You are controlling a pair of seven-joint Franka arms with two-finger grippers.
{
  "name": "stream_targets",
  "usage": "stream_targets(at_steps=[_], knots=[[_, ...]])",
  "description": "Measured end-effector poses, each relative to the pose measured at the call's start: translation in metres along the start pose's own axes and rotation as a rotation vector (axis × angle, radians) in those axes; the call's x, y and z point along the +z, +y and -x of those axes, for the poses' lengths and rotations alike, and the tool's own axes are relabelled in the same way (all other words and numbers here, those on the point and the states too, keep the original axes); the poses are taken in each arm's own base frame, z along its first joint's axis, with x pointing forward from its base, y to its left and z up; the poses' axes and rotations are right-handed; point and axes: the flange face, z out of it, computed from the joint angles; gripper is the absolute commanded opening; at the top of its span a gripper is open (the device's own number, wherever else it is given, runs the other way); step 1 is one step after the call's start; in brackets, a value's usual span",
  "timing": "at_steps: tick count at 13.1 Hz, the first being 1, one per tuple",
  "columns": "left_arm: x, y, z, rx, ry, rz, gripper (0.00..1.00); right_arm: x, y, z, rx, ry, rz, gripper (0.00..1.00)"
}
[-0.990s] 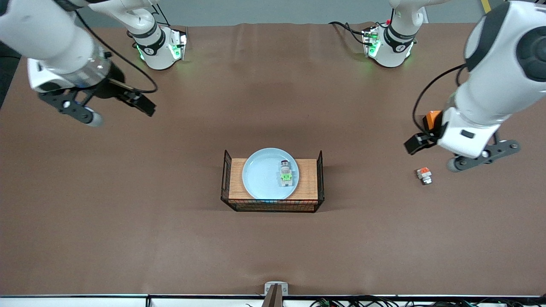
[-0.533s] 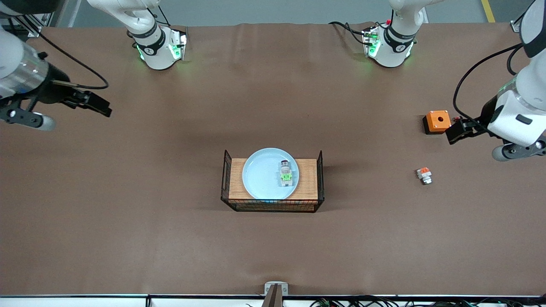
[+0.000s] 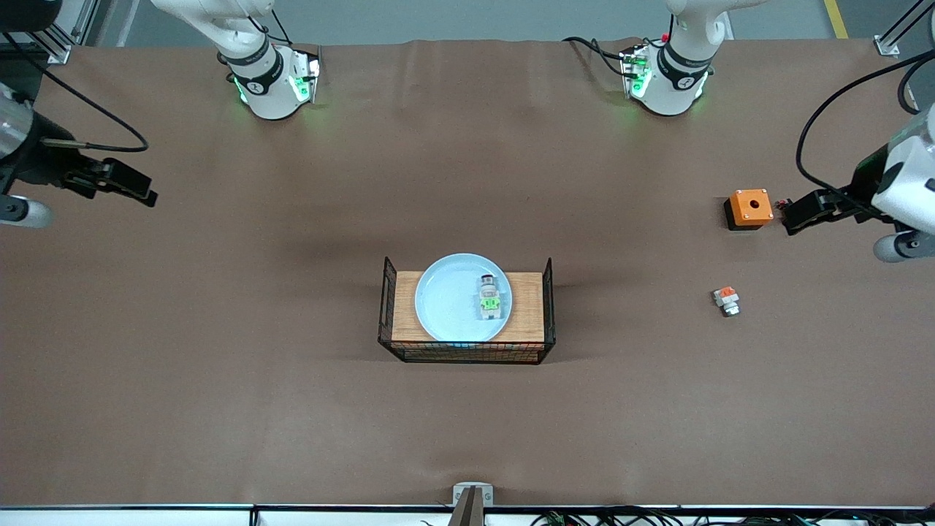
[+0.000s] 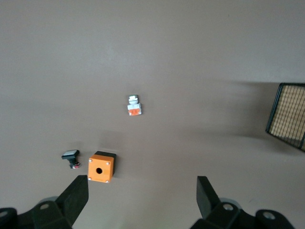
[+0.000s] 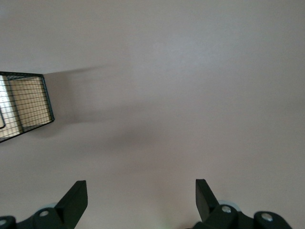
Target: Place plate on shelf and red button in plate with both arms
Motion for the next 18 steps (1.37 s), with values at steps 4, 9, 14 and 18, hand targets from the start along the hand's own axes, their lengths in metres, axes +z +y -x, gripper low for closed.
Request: stream_targets(at_steps=[4, 9, 14, 18], knots=[[0.004, -0.023, 0.033, 0.040, -0.008, -0.004, 1.00, -0.004, 0.032, -0.005, -0.023, 0.012, 0.010, 1.00], [0.000, -0.021, 0.067, 0.051, 0.021, -0.007, 1.00, -0.009, 0.029, -0.003, -0.032, 0.023, 0.018, 1.00], [0.000, 0.001, 0.071, 0.094, 0.026, -0.007, 1.00, -0.013, 0.028, -0.002, -0.034, 0.032, 0.019, 1.00], [0.000, 0.006, 0.073, 0.097, 0.008, 0.043, 1.00, -0.014, 0.026, -0.002, -0.038, 0.034, 0.019, 1.00]])
